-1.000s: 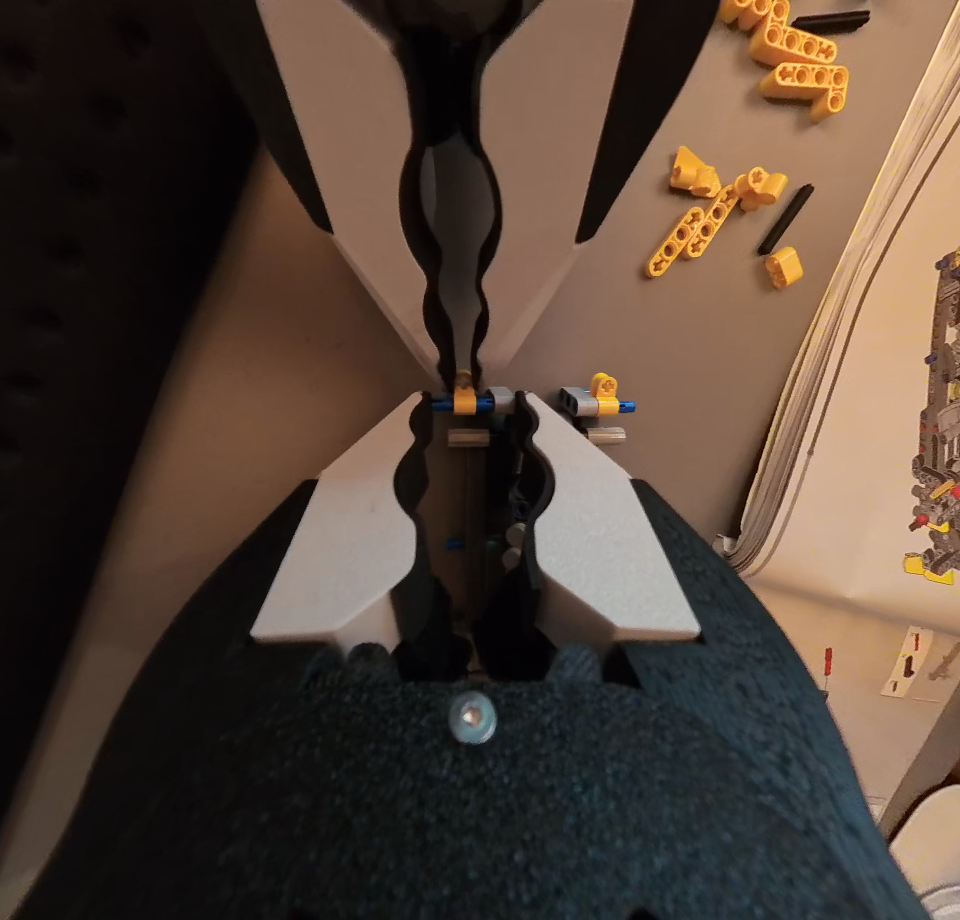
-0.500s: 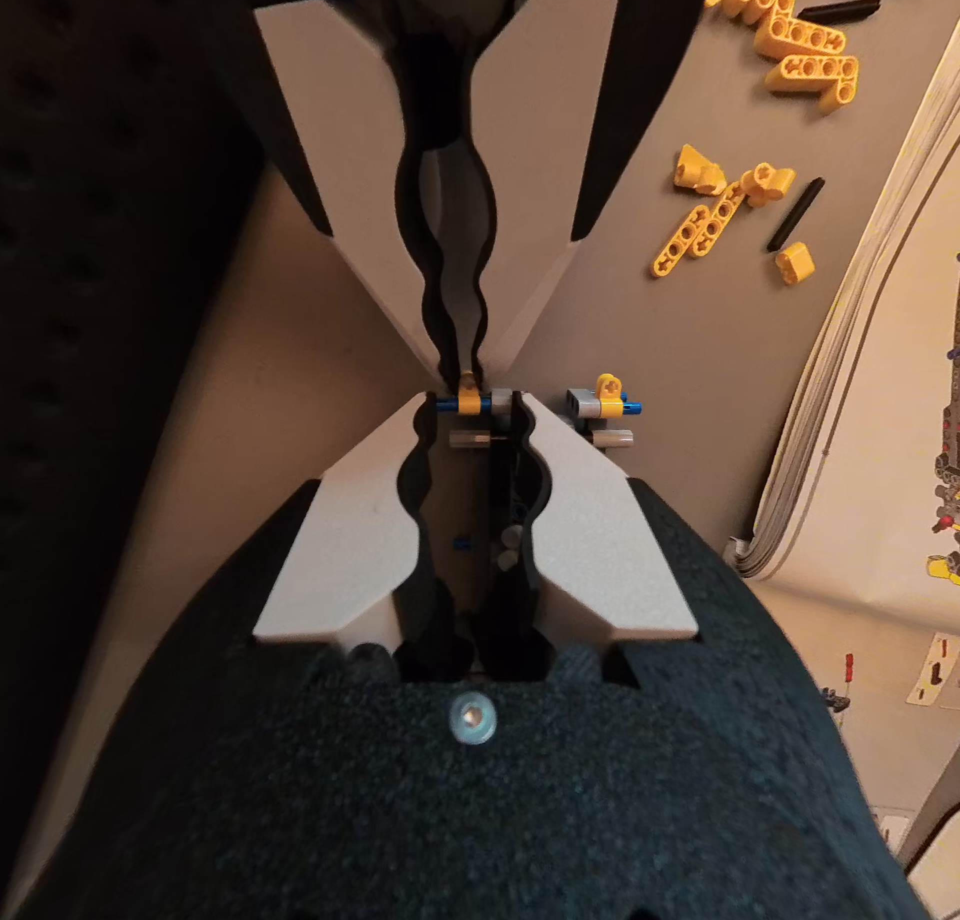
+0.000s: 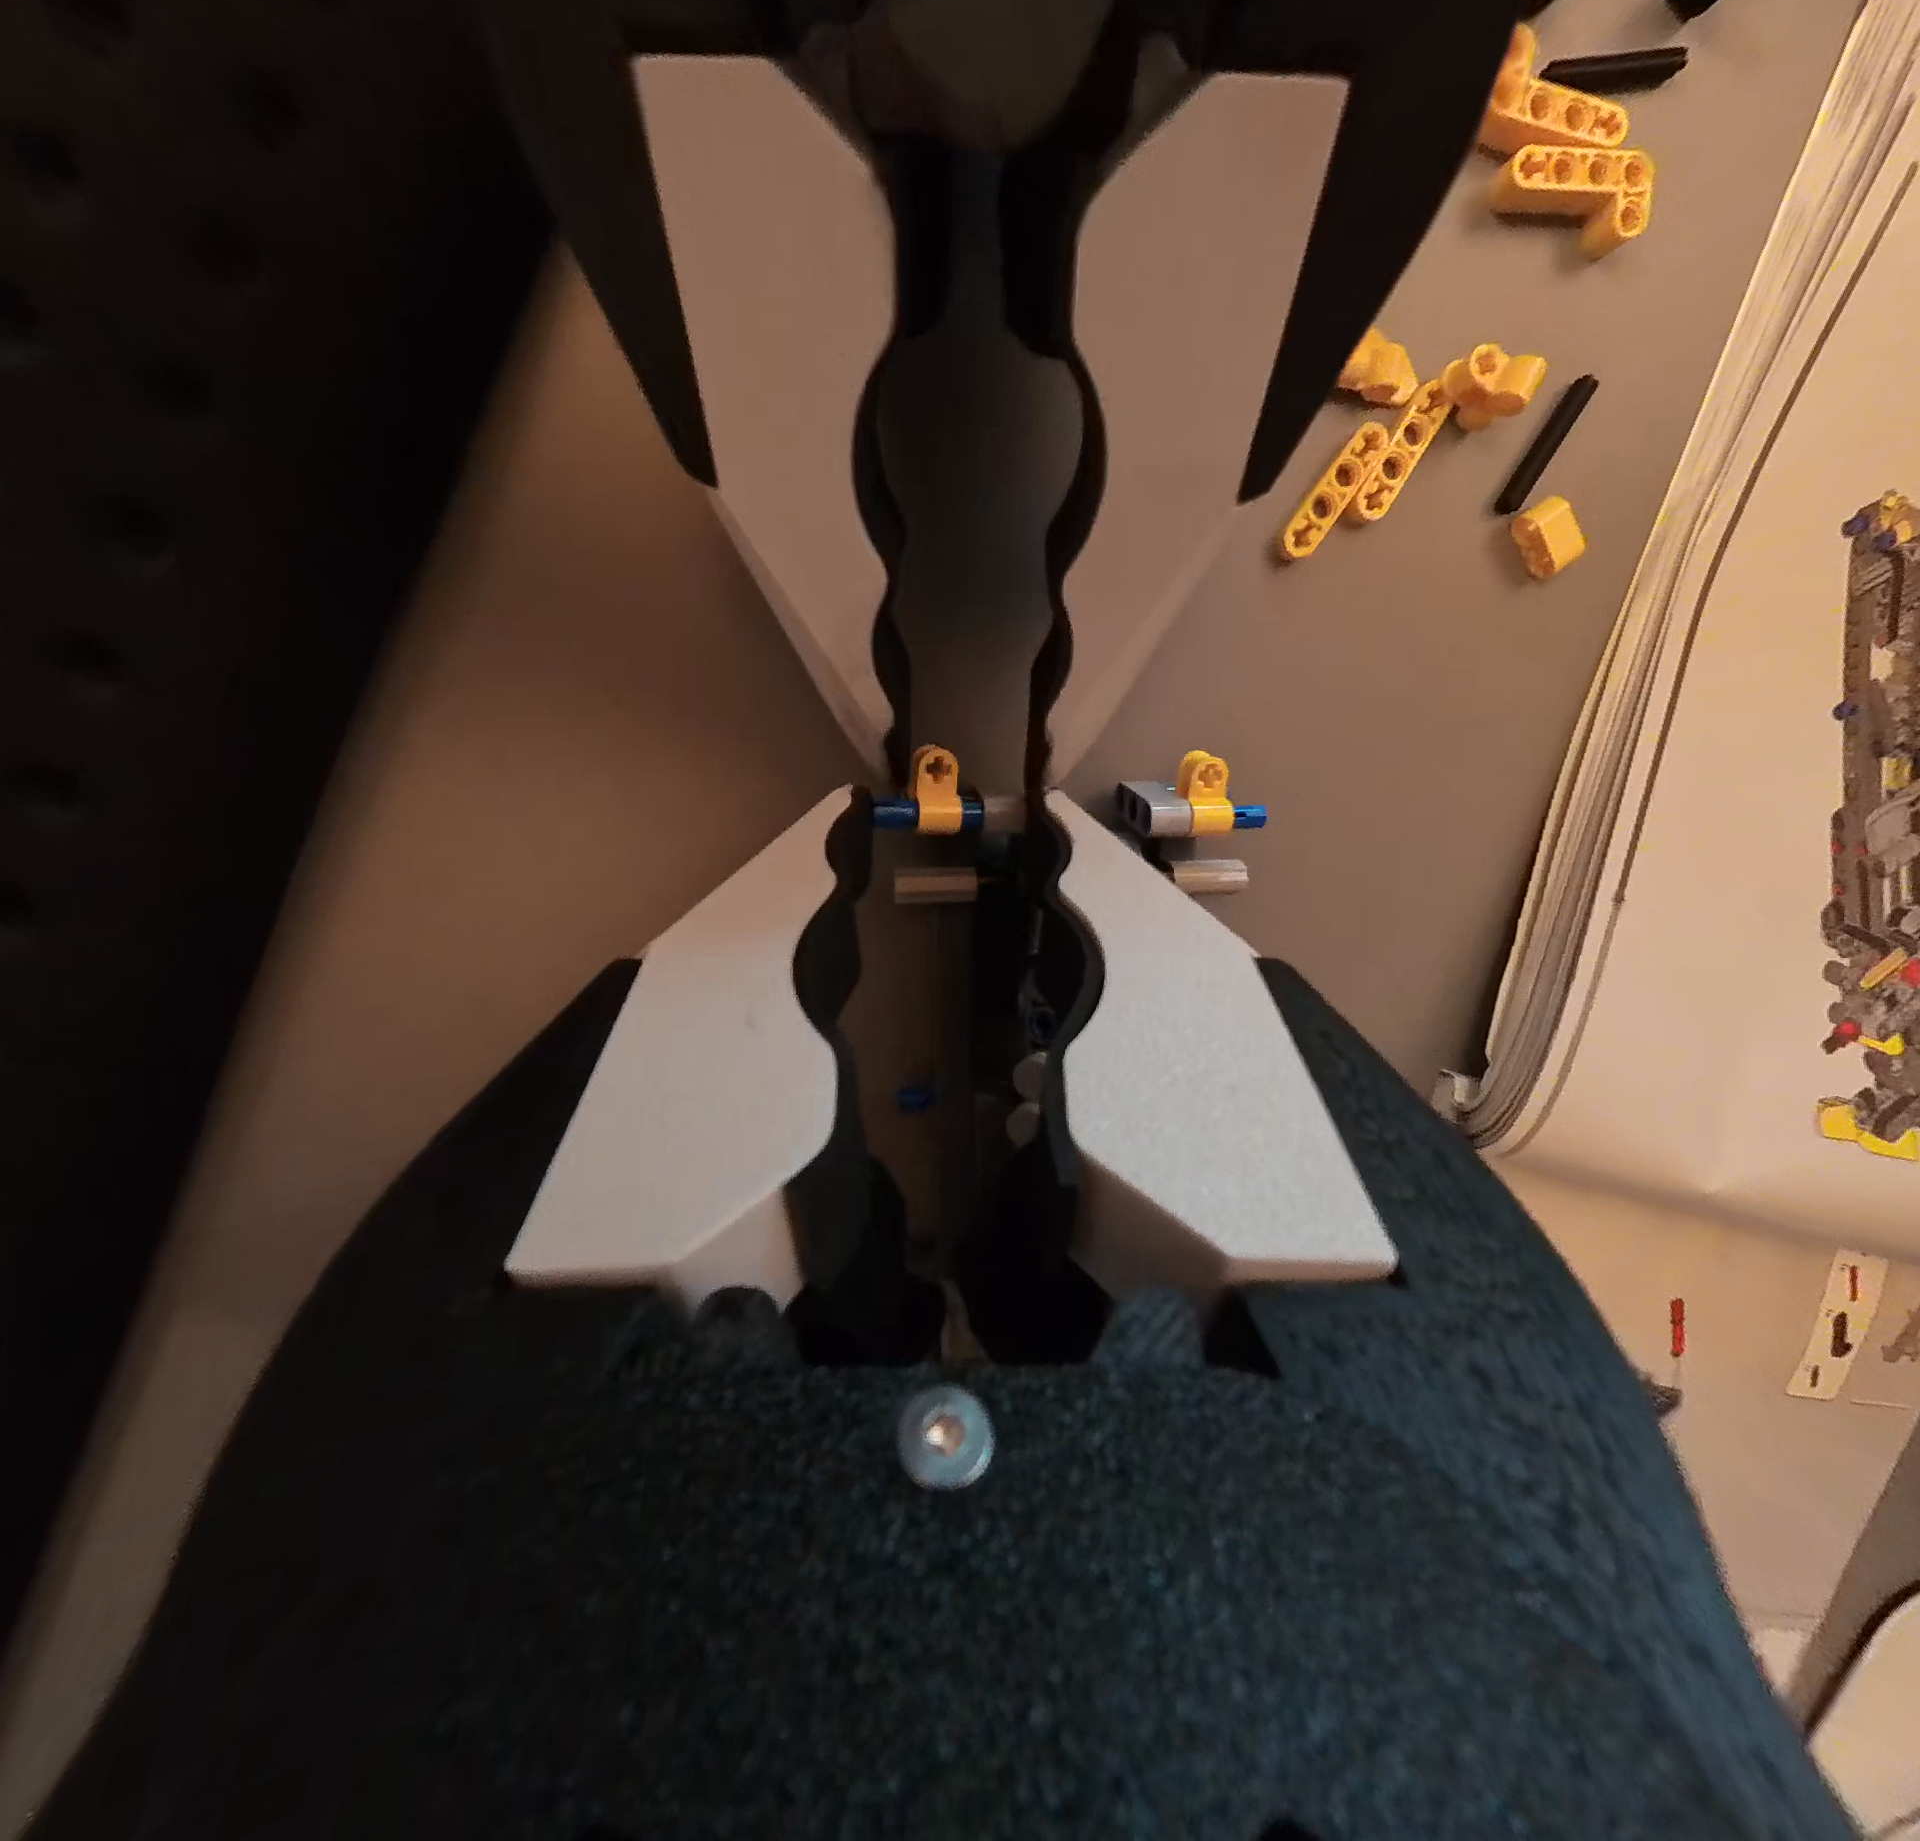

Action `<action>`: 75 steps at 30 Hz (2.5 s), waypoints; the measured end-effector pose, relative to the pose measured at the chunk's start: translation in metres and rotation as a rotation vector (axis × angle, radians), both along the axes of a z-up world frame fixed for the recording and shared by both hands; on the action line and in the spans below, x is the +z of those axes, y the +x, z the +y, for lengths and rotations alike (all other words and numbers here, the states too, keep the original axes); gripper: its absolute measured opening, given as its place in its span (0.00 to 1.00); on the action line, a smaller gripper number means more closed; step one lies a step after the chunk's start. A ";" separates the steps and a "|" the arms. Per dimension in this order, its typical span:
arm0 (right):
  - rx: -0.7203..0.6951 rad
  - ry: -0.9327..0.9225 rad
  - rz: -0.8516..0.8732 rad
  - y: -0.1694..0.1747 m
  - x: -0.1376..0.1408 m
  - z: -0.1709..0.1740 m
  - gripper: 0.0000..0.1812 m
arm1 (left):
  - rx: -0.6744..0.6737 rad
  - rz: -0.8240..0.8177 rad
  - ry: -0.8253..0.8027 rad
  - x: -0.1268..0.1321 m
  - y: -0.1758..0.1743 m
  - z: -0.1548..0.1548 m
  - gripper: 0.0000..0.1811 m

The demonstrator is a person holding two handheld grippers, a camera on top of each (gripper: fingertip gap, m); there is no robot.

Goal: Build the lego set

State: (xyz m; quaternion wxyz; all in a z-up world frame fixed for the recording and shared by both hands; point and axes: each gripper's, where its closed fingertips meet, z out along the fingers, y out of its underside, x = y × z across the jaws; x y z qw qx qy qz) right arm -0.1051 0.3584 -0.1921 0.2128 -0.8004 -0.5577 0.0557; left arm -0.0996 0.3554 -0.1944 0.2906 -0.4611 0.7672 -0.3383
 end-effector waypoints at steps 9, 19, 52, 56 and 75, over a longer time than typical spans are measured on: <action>0.005 0.075 -0.023 0.002 -0.002 -0.001 0.16 | -0.035 0.101 -0.118 -0.006 0.005 -0.005 0.14; 0.003 0.073 -0.006 0.005 -0.002 -0.002 0.16 | -0.030 0.060 -0.026 -0.006 0.008 -0.005 0.13; -1.060 0.086 0.613 0.016 0.007 -0.036 0.10 | 0.019 0.020 0.084 -0.004 0.016 -0.026 0.13; -1.064 0.032 0.687 0.011 0.011 -0.042 0.10 | 0.024 0.019 0.091 -0.005 0.016 -0.027 0.12; -1.106 0.012 0.585 0.029 0.005 -0.035 0.00 | 0.001 0.003 0.145 -0.006 0.016 -0.031 0.13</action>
